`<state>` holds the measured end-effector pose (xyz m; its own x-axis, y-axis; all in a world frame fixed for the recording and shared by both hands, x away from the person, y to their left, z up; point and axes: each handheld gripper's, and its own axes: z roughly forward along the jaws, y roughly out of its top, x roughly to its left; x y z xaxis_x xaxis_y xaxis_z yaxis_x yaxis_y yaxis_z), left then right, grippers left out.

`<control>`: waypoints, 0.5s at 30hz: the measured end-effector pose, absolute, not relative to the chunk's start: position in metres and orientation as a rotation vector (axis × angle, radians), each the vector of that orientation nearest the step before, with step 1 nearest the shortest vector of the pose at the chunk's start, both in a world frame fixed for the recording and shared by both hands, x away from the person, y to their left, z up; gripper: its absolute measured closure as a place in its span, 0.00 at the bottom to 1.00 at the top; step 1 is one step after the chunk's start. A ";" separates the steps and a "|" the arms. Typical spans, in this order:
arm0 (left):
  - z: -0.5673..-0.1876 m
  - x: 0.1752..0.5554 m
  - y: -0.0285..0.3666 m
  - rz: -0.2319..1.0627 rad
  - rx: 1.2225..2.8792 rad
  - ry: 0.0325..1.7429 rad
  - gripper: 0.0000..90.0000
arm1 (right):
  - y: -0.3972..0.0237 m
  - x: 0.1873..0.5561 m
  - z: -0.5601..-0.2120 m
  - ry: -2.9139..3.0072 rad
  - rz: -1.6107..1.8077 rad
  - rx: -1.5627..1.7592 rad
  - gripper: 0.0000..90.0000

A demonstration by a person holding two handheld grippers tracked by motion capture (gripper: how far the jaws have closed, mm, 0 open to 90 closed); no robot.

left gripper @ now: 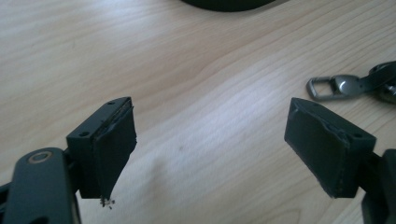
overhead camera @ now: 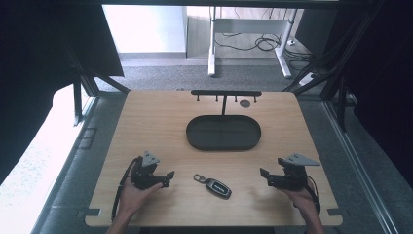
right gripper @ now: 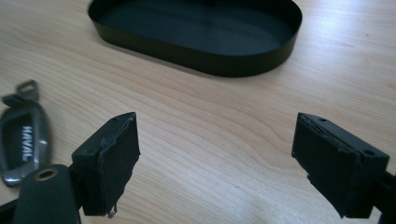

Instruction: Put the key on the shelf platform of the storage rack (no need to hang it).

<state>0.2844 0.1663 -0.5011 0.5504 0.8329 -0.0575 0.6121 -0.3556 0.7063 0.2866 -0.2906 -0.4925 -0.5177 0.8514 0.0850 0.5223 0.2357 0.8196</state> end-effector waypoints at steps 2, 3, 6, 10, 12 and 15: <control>-0.501 0.284 0.164 0.413 2.087 1.146 0.17 | -0.291 0.288 -0.492 2.148 1.208 1.263 0.19; -0.506 0.278 0.162 0.437 2.024 1.157 0.22 | -0.290 0.289 -0.493 2.154 1.200 1.255 0.19; -0.508 0.277 0.160 0.449 2.046 1.138 0.22 | -0.288 0.291 -0.495 2.176 1.168 1.239 0.21; -0.505 0.273 0.162 0.458 1.979 1.122 0.24 | -0.290 0.290 -0.499 2.203 1.086 1.221 0.22; -0.506 0.270 0.162 0.477 1.986 1.108 0.24 | -0.292 0.289 -0.499 2.201 1.073 1.218 0.22; -0.508 0.265 0.167 0.468 1.996 1.109 0.26 | -0.297 0.288 -0.496 2.195 1.060 1.226 0.22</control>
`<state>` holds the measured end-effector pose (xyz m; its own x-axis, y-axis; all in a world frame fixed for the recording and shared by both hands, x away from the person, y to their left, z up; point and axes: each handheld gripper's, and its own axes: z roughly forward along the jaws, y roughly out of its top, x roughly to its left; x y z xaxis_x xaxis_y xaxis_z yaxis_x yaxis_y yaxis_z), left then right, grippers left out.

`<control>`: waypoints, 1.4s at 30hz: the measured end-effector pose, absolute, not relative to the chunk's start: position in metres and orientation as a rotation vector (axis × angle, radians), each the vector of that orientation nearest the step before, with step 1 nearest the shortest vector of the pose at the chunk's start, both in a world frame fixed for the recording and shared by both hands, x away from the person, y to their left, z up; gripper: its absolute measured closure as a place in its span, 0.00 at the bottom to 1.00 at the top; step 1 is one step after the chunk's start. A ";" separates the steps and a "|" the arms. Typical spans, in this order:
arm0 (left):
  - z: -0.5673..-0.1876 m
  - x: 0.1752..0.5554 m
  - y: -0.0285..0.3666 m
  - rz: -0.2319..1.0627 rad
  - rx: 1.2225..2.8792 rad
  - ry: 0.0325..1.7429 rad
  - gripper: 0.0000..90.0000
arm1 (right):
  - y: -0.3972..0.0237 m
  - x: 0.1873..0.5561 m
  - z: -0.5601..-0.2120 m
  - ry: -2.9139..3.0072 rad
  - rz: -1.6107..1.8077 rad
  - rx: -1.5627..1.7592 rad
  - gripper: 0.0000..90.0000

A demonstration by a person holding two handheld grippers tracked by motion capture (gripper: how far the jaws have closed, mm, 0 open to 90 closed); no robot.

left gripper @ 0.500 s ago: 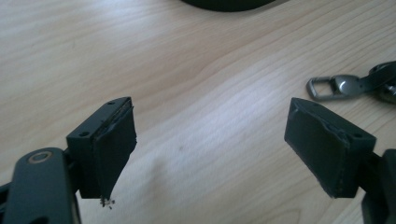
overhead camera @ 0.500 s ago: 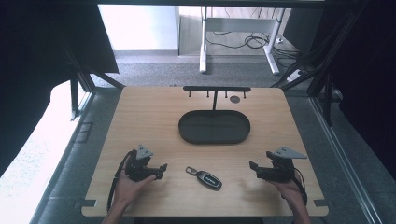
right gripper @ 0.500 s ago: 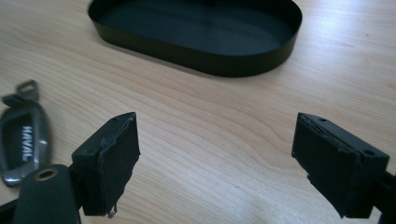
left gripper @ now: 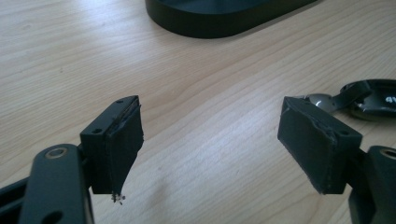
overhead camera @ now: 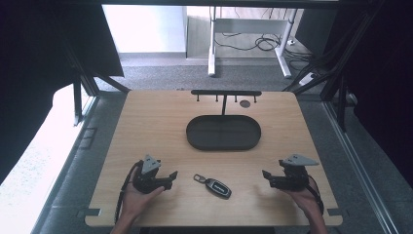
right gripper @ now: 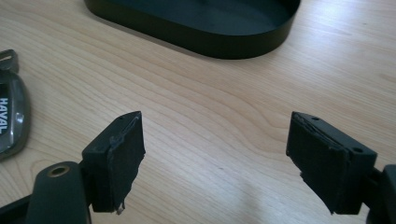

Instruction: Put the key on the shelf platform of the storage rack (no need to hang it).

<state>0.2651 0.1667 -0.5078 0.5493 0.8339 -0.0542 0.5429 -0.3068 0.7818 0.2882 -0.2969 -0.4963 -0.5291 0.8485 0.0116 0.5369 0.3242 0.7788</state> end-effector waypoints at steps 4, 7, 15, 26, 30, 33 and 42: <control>-0.507 0.262 0.172 0.489 2.030 1.119 0.28 | -0.295 0.288 -0.487 2.206 1.052 1.195 0.24; -0.505 0.261 0.178 0.462 2.003 1.132 0.28 | -0.287 0.288 -0.481 2.257 1.055 1.183 0.25; -0.504 0.259 0.182 0.500 2.044 1.086 0.28 | -0.259 0.295 -0.458 2.392 0.925 1.144 0.28; -0.504 0.260 0.177 0.496 2.073 1.086 0.27 | -0.204 0.296 -0.426 2.531 0.820 0.999 0.30; -0.504 0.261 0.172 0.525 2.085 1.074 0.27 | -0.194 0.297 -0.426 2.576 0.826 0.948 0.31; -0.502 0.264 0.170 0.536 2.087 1.071 0.27 | -0.182 0.302 -0.429 2.619 0.811 0.920 0.31; -0.507 0.264 0.168 0.540 2.111 1.062 0.27 | -0.150 0.295 -0.436 2.712 0.735 0.853 0.31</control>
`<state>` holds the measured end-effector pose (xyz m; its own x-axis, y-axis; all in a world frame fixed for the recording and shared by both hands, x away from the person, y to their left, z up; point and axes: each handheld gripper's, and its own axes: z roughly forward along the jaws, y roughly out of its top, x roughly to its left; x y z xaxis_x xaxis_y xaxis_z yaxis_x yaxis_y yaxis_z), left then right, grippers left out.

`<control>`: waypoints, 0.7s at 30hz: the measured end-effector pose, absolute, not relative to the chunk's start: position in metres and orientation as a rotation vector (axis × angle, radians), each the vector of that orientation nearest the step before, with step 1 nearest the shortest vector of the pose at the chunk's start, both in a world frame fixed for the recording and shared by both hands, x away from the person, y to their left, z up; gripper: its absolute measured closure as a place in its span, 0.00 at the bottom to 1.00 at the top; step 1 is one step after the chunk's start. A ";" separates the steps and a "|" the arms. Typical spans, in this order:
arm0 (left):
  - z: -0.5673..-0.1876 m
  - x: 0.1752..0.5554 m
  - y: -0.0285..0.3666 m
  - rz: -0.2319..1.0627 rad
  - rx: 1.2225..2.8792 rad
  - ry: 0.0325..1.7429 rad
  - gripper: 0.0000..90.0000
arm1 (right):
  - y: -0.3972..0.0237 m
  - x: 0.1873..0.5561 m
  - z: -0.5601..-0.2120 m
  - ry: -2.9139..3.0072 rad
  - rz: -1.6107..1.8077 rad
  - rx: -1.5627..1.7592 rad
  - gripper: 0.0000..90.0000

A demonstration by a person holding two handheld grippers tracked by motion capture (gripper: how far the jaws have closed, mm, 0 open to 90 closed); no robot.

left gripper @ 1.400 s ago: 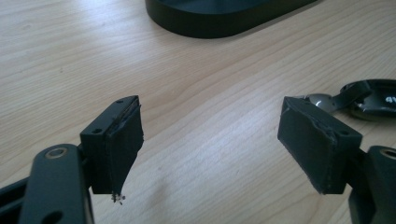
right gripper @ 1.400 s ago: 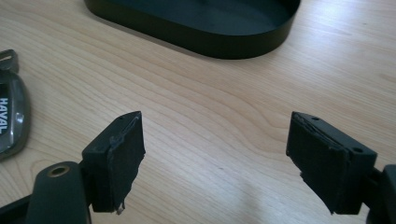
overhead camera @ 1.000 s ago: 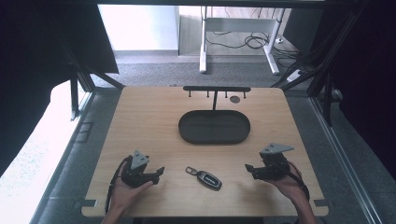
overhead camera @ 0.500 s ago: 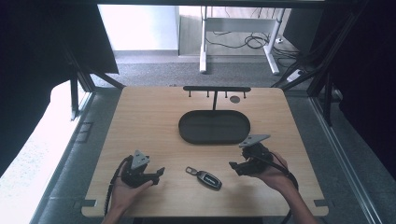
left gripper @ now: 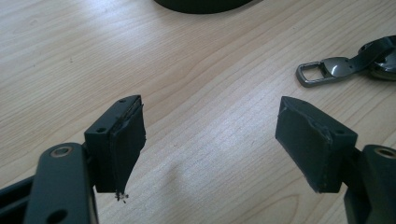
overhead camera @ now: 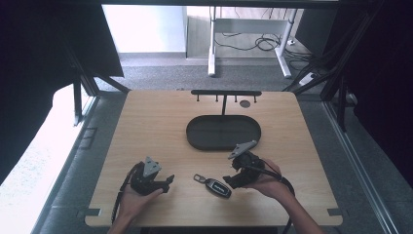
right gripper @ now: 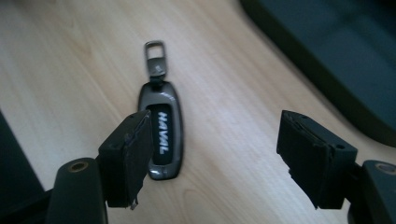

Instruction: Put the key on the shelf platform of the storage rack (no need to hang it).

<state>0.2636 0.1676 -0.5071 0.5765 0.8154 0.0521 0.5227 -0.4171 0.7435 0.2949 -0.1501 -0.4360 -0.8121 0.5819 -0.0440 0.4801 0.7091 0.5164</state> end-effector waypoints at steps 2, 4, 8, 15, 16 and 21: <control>-0.507 0.264 0.168 0.541 2.106 1.064 0.27 | -0.143 0.295 -0.440 2.732 0.704 0.829 0.31; -0.508 0.265 0.169 0.544 2.108 1.070 0.27 | -0.136 0.297 -0.443 2.749 0.690 0.817 0.30; -0.509 0.266 0.171 0.546 2.115 1.088 0.27 | -0.125 0.300 -0.451 2.789 0.640 0.794 0.29; -0.509 0.268 0.177 0.547 2.089 1.122 0.27 | -0.110 0.299 -0.466 2.842 0.573 0.754 0.27; -0.509 0.268 0.177 0.538 2.087 1.127 0.27 | -0.106 0.299 -0.471 2.850 0.543 0.747 0.27; -0.510 0.269 0.178 0.519 2.092 1.138 0.27 | -0.099 0.301 -0.480 2.862 0.500 0.738 0.28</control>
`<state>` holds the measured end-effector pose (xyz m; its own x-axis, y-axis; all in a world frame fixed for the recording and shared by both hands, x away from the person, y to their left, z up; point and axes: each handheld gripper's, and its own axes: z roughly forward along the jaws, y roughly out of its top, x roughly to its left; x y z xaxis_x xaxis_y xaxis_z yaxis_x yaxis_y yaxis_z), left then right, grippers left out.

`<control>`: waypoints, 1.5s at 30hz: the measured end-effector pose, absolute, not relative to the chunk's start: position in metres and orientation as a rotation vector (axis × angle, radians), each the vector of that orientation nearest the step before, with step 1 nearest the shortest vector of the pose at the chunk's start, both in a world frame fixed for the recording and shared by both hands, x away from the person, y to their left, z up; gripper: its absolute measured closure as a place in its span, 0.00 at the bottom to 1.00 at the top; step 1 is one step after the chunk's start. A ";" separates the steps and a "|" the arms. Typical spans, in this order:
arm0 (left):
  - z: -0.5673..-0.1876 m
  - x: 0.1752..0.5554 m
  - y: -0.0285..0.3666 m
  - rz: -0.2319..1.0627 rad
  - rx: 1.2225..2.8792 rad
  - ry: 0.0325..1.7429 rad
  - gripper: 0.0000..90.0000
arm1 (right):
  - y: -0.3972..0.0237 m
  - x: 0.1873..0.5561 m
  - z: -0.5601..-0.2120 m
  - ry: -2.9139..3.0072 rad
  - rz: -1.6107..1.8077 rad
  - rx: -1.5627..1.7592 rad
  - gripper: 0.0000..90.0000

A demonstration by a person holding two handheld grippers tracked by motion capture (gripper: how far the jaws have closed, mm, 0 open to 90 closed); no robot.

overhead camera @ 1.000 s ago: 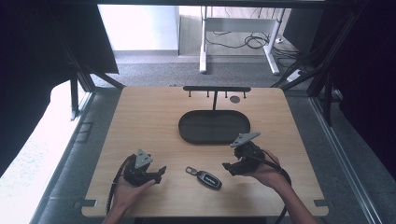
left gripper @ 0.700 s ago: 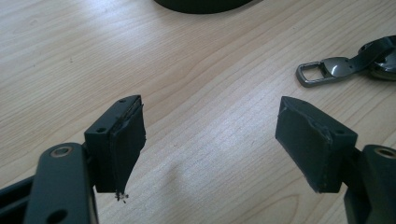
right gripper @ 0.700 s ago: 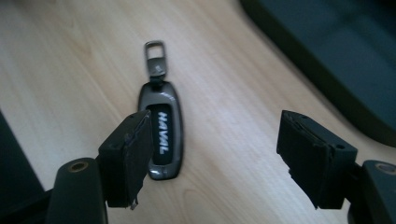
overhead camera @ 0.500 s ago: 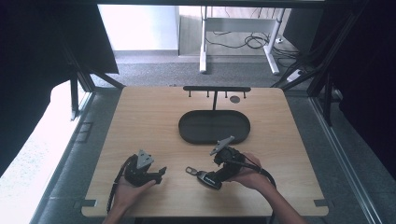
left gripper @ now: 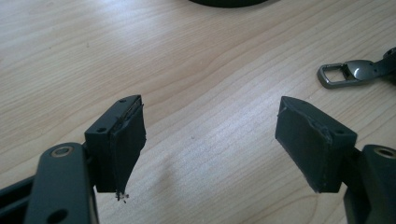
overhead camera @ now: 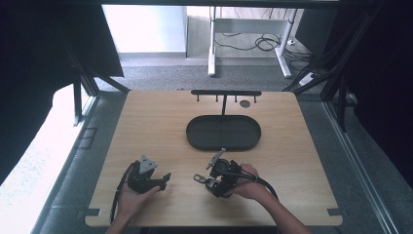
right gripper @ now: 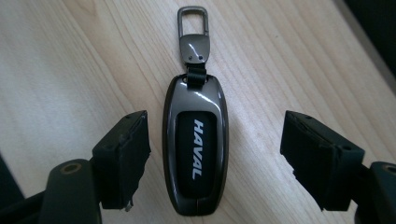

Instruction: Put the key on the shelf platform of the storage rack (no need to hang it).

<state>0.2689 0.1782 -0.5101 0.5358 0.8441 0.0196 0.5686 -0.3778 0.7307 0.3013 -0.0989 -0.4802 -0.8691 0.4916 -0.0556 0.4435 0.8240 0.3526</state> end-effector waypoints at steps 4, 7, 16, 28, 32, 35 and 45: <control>-0.511 0.269 0.178 0.513 2.102 1.140 0.27 | -0.094 0.305 -0.491 2.881 0.473 0.737 0.31; -0.511 0.269 0.178 0.509 2.096 1.146 0.27 | -0.091 0.305 -0.496 2.893 0.450 0.733 0.36; -0.511 0.269 0.178 0.513 2.101 1.151 0.27 | -0.086 0.309 -0.506 2.920 0.420 0.748 0.46; -0.512 0.269 0.179 0.519 2.088 1.157 0.27 | -0.092 0.319 -0.505 2.955 0.469 0.803 0.55; -0.512 0.269 0.179 0.522 2.090 1.156 0.27 | -0.099 0.322 -0.494 2.963 0.535 0.831 0.55; -0.512 0.269 0.178 0.521 2.091 1.152 0.27 | -0.102 0.325 -0.491 2.959 0.561 0.843 0.55; -0.512 0.269 0.178 0.528 2.094 1.145 0.27 | -0.119 0.328 -0.461 2.924 0.703 0.883 0.55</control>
<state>0.2693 0.1784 -0.5117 0.5297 0.8478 0.0261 0.5703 -0.3788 0.7289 0.3284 -0.1192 -0.4615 -0.8412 0.5273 0.1199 0.5242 0.7406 0.4204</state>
